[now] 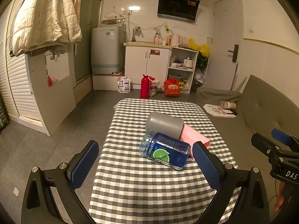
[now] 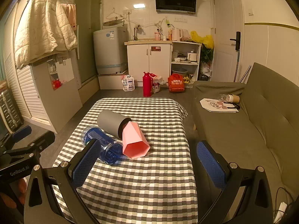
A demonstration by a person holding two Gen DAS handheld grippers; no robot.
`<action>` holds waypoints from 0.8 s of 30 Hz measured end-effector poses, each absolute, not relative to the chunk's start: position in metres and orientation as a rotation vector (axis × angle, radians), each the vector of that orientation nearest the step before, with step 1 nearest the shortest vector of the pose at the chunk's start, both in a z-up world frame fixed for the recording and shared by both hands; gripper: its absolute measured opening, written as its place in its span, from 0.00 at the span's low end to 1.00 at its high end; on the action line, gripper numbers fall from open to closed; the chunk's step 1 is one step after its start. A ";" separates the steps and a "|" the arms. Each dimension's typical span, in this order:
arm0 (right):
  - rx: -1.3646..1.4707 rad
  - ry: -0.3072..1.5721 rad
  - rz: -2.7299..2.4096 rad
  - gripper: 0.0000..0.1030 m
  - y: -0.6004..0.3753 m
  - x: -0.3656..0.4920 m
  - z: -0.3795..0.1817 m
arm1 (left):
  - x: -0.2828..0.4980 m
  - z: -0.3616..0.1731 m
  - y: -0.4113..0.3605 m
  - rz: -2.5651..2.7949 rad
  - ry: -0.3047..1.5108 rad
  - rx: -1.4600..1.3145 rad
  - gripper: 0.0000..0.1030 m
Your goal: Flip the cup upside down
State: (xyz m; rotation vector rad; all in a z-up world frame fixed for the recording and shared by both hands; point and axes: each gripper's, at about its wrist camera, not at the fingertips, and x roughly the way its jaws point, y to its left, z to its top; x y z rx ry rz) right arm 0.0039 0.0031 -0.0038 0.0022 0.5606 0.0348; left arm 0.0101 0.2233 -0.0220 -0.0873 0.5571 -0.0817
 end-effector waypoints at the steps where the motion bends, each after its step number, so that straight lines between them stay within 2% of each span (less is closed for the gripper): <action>1: 0.004 0.561 0.035 1.00 0.003 0.004 -0.004 | 0.010 -0.022 0.224 -0.080 0.557 -0.088 1.00; 24: 0.003 0.568 0.035 1.00 0.003 0.005 -0.007 | 0.010 -0.024 0.222 -0.080 0.562 -0.097 1.00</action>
